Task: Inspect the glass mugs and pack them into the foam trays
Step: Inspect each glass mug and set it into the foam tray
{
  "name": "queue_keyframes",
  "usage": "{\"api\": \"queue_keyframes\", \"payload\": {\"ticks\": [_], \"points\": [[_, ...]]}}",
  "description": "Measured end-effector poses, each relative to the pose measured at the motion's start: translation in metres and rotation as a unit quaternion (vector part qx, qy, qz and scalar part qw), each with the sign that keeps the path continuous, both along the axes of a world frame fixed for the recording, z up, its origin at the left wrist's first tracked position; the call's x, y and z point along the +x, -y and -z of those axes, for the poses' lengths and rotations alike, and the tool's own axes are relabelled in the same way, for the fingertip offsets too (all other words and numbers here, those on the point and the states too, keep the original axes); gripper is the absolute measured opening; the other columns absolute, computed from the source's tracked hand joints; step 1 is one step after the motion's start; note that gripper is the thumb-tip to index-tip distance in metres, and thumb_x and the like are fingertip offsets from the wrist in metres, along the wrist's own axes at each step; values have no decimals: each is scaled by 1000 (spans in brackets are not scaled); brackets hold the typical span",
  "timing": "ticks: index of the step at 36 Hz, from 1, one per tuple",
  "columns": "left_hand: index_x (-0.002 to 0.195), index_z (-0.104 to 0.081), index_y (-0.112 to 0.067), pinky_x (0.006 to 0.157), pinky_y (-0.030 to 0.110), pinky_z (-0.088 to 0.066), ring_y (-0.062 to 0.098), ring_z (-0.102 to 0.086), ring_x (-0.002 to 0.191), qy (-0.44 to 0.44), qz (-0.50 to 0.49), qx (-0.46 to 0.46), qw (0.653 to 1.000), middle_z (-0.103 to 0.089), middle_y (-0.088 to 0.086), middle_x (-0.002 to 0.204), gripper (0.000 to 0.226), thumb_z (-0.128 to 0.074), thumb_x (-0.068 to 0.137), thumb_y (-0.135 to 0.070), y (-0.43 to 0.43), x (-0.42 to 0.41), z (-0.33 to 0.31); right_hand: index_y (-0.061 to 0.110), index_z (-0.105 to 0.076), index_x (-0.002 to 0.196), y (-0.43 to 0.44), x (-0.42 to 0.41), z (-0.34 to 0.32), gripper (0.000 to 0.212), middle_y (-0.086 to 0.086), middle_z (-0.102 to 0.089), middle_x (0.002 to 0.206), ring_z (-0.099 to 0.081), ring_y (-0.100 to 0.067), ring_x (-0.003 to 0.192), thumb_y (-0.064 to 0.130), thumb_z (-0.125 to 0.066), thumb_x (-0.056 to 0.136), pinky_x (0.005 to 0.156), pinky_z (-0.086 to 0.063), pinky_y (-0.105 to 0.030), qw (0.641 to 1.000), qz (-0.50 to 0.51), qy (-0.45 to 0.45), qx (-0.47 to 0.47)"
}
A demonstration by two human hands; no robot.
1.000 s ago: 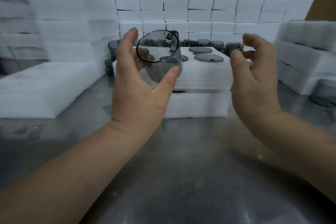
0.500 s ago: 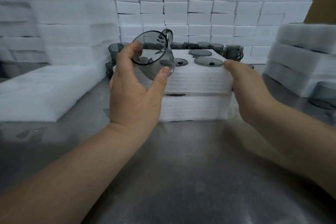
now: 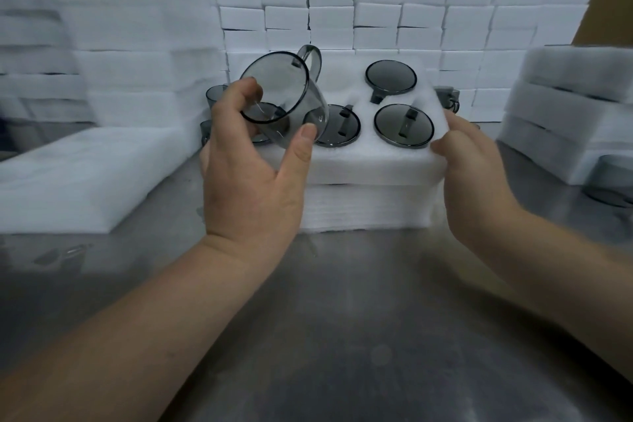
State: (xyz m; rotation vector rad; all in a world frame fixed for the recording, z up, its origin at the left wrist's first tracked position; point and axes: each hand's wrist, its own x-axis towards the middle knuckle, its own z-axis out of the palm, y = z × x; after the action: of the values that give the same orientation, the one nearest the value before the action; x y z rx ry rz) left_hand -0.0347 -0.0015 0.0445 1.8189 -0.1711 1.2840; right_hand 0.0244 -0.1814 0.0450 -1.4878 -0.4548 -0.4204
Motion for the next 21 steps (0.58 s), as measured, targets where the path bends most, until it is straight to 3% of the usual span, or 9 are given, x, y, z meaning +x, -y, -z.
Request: {"api": "queue_keyframes", "payload": {"ticks": [3,5,8,11,15,21], "points": [[130,-38,-13,96,49,-41,28,-54,111,-2,-5,4,1000,-45,-11,118,60,-56,81,-42,0,-1,-1,20,-69,97,-1,0,0,32,6,-69,93,-63,-15,93,12,-43,80,86,-48,-36,1000,-8,2,-3],[129,-38,-12,96,49,-41,28,-54,110,0,-7,6,1000,-46,-10,118,61,-54,80,-44,1,-2,-1,25,-68,102,0,0,1,36,8,-69,100,-63,-16,101,15,-43,77,89,-48,-38,1000,-16,6,-14],[130,-38,-12,97,50,-41,28,-55,110,0,-11,7,1000,-46,-9,118,62,-52,80,-45,1,-3,-2,34,-65,104,-1,0,3,44,15,-69,98,-63,-4,96,21,-41,69,79,-47,-25,1000,-8,19,-13],[129,-37,-11,97,50,-40,27,-55,110,-2,-13,5,1000,-46,-9,118,59,-55,82,-41,1,-2,-2,43,-63,97,-2,-1,4,41,23,-67,96,-61,3,94,23,-42,68,77,-44,-21,1000,0,25,1],[129,-37,-10,96,48,-42,27,-55,110,2,-18,0,1000,-46,-6,119,57,-58,82,-35,0,-1,-4,39,-58,103,-4,-3,5,39,26,-66,95,-60,7,93,24,-43,70,71,-46,-10,999,4,38,10],[136,-29,-12,88,15,-43,12,-59,101,9,-25,-25,999,-46,-5,122,66,-58,81,-33,-5,0,-11,42,-58,105,-3,-2,6,40,23,-65,102,-59,2,101,28,-43,71,85,-44,-23,999,14,32,-7]]}}
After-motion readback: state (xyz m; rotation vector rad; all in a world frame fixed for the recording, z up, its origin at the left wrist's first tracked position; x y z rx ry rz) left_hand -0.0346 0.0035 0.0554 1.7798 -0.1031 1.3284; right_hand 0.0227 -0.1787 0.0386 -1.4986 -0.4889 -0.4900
